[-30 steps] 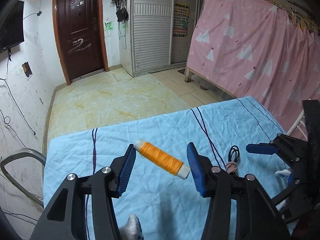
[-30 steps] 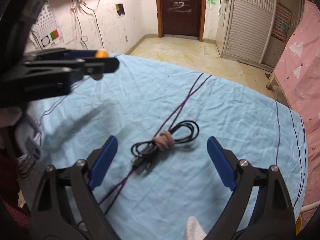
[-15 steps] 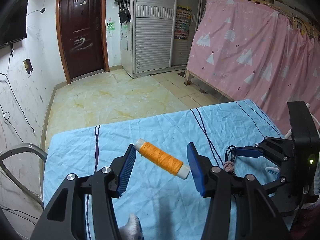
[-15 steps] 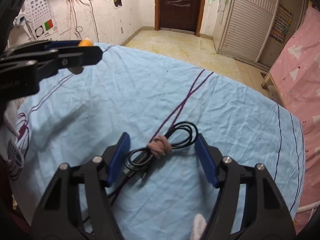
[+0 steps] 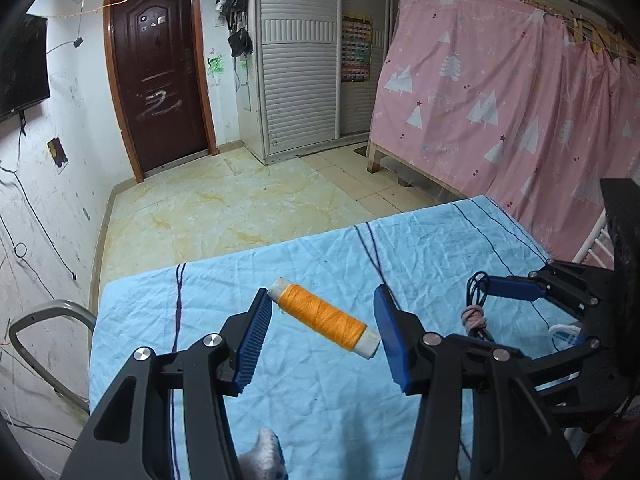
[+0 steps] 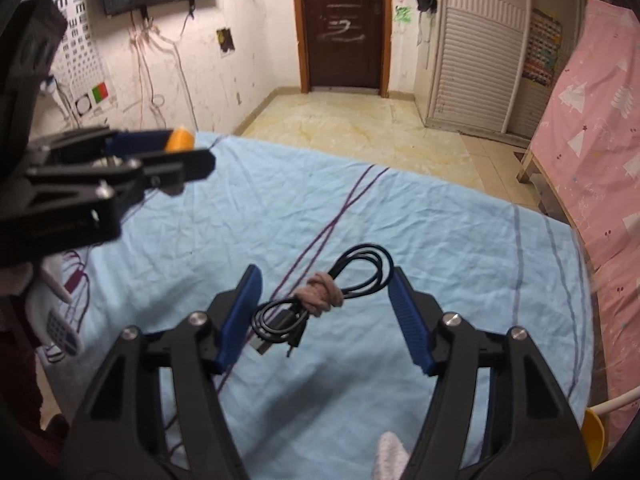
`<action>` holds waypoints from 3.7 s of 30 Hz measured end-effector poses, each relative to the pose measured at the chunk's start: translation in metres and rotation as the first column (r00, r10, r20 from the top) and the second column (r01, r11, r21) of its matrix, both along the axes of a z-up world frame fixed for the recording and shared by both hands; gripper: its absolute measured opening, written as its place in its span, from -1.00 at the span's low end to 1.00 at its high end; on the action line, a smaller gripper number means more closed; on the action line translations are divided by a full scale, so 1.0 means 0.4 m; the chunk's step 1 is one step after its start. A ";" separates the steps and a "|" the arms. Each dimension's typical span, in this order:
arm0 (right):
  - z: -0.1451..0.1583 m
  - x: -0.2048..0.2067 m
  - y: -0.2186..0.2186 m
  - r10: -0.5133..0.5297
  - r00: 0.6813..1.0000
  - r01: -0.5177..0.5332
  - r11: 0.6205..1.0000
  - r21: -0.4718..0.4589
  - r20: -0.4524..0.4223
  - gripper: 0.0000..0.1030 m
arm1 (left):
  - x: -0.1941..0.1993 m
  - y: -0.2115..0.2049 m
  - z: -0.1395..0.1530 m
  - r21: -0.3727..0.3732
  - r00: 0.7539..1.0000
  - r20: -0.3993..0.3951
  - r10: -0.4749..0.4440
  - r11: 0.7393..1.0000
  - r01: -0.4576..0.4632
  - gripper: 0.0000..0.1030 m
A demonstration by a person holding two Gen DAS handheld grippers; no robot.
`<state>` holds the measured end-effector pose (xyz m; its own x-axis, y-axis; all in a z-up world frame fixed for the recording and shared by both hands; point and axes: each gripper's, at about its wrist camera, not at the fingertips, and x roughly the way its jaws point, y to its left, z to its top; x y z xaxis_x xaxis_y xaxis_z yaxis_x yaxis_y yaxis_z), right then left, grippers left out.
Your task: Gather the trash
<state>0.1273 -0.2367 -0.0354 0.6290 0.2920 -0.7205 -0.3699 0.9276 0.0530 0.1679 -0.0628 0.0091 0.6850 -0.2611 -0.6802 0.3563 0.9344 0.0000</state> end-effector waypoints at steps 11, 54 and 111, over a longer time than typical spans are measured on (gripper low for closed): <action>0.082 -0.095 -0.196 -0.126 0.986 0.116 0.989 0.095 0.107 0.22 | -0.052 -0.149 0.035 0.048 0.997 0.025 -0.079 0.996 0.078 -0.14; -0.029 -0.426 -0.926 -0.662 0.744 0.631 0.742 0.228 0.094 0.39 | -0.257 -0.900 -0.045 0.169 0.853 -0.063 -0.518 0.837 0.520 -0.14; 0.073 -0.357 -0.718 -0.572 0.790 0.501 0.809 0.307 0.220 0.72 | -0.227 -0.599 0.026 -0.148 0.926 0.064 -0.373 0.914 0.378 0.57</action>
